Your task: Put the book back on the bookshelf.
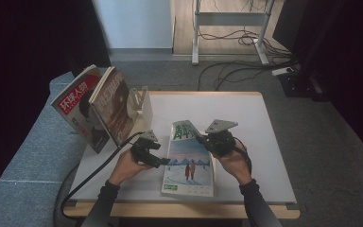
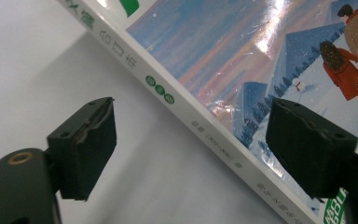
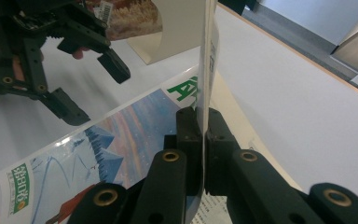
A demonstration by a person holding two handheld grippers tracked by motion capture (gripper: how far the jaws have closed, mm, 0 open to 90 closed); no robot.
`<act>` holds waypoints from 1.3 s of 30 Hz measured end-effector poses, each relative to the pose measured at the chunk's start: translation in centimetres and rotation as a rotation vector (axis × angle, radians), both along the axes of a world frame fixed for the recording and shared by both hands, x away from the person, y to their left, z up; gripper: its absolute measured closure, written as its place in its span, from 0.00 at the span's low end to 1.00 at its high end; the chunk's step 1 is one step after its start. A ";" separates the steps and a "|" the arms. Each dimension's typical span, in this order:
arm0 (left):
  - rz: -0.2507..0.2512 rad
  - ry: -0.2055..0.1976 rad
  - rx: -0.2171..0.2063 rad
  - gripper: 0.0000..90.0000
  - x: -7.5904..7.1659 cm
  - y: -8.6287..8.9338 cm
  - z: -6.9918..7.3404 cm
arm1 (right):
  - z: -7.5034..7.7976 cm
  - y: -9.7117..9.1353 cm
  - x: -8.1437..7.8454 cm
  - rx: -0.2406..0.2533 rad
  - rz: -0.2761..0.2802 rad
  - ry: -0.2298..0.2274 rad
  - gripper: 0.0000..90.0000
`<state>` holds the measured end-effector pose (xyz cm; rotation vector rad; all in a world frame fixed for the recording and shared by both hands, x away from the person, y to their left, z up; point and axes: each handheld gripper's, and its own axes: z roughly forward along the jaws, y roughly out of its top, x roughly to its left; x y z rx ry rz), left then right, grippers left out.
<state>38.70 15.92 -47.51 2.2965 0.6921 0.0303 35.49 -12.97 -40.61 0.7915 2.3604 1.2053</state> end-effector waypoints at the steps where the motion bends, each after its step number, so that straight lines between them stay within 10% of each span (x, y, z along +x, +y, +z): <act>1: -0.005 0.005 0.006 0.19 0.1 -0.1 0.0 | 0.1 0.0 -0.1 -0.001 0.003 -0.002 0.95; 39: -0.171 0.204 0.013 0.42 1.5 -1.6 -0.9 | 1.0 -0.1 -1.5 0.013 0.073 -0.050 0.94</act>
